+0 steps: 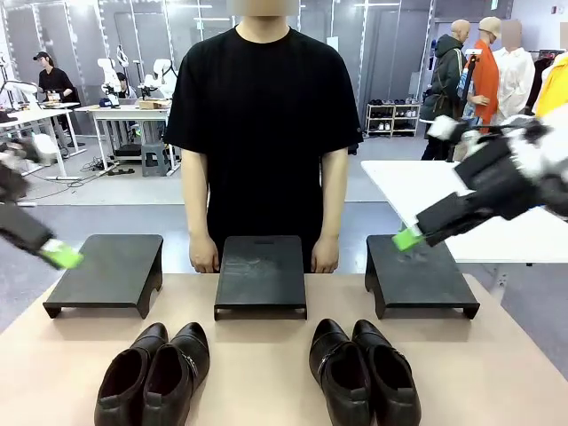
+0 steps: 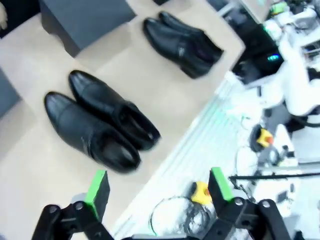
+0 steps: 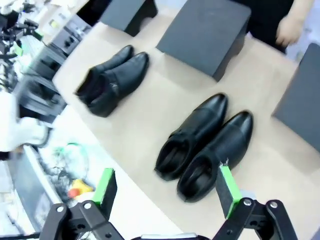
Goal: Place the shoes on the stand as instructed by the person.
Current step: Pick up one pair of Shoes and place it on the Shoes Stand indicated by the person.
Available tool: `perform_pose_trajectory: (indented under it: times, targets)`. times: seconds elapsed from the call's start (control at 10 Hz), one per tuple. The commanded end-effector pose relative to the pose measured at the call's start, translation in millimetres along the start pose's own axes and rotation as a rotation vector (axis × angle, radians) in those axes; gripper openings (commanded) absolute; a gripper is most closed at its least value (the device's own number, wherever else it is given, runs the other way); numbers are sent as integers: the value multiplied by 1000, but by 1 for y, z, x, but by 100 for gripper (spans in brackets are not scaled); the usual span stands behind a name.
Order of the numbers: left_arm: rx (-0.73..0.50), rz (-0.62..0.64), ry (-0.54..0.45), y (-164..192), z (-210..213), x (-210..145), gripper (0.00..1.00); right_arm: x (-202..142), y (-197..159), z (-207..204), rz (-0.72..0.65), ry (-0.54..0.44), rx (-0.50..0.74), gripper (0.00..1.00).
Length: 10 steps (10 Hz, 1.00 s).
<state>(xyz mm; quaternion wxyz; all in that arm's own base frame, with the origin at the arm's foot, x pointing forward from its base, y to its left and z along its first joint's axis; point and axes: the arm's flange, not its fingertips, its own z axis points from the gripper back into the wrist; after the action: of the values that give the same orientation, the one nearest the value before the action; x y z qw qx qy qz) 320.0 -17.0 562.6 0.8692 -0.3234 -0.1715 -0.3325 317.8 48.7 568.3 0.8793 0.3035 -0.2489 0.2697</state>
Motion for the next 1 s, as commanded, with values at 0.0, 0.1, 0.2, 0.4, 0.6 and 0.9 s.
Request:
perform_pose_trajectory:
  times: [0.0, 0.1, 0.2, 0.4, 0.6, 0.9]
  targets:
    - [-52, 73, -82, 27, 45, -31, 100, -44, -25, 45, -78, -43, 71, 100]
    - [-86, 107, -149, 38, 66, -63, 100, -71, -36, 68, -123, -80, 97, 100]
    - [-174, 163, -216, 49, 84, -93, 100, -98, -47, 85, -168, -152, 107, 100]
    - [-275, 204, -401, 76, 104, -157, 100, -162, -74, 117, -284, -340, 141, 100]
    - [-331, 250, -537, 91, 97, -203, 100, -215, -90, 121, -369, -440, 172, 100]
    - [-328, 262, -557, 91, 86, -206, 100, -227, -92, 115, -382, -456, 175, 100]
